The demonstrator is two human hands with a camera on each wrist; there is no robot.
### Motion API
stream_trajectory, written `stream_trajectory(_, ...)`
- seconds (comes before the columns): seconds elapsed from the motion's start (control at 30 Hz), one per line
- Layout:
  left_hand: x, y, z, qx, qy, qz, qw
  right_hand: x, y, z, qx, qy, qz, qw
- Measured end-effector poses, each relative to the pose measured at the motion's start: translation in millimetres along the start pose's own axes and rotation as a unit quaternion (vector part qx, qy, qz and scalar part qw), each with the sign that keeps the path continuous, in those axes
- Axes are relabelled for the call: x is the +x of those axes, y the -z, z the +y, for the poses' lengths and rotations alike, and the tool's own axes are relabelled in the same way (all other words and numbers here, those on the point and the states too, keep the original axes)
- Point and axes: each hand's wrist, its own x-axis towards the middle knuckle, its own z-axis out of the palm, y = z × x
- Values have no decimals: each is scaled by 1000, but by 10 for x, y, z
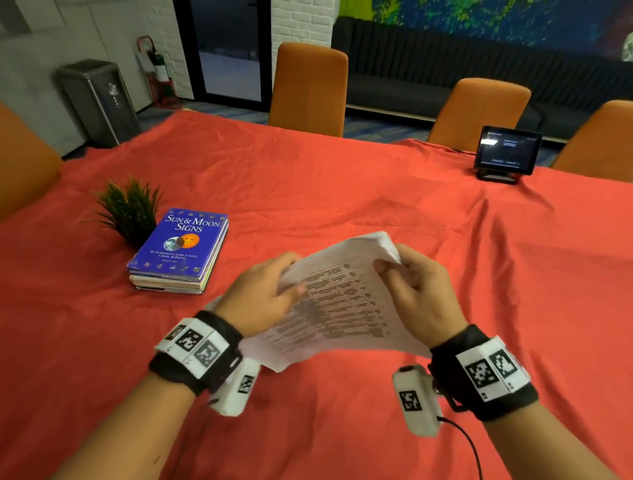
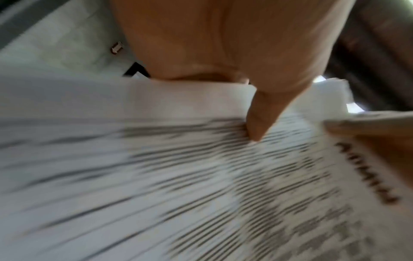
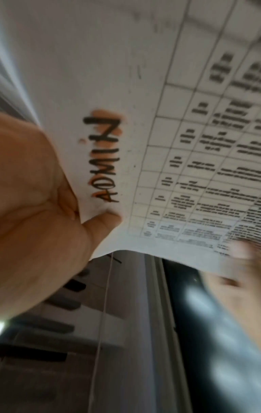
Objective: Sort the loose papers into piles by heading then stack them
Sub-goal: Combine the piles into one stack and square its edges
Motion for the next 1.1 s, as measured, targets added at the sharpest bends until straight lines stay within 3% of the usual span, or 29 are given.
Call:
stream_trajectory(0.1,-277,173,-578,53,107,-77,990,-23,124,196,87,-38,48,994)
stream_trajectory(0.17,-391,285,-751,13,129,-56,990,-46,180,307,122,-52,88,987)
stream_trajectory(0.27,-388,307,-723,-82,122,99,984,-116,145,457,156,-55,140,976)
stream_trajectory(0.37,-353,182,-552,-227,114,273,928,-223,0,528,197,-58,176,963)
stream_trajectory(0.43,-388,18,-522,-286,126,328,891,-334,-150,634,204,-81,190,957)
stream_trajectory(0.6,-658,-594,-729,-320,270,316,852,-733,-566,1118,175,-229,196,937)
stream_trajectory(0.7,-718,-745,-780,-355,336,316,813,-796,-656,1223,188,-265,192,926)
stream_trajectory(0.83,-616,-724,-781,-366,350,338,793,-728,-660,1310,186,-272,206,921)
stream_trajectory(1.1,-530,-630,-738,-385,301,367,792,-668,-510,1255,180,-239,206,932)
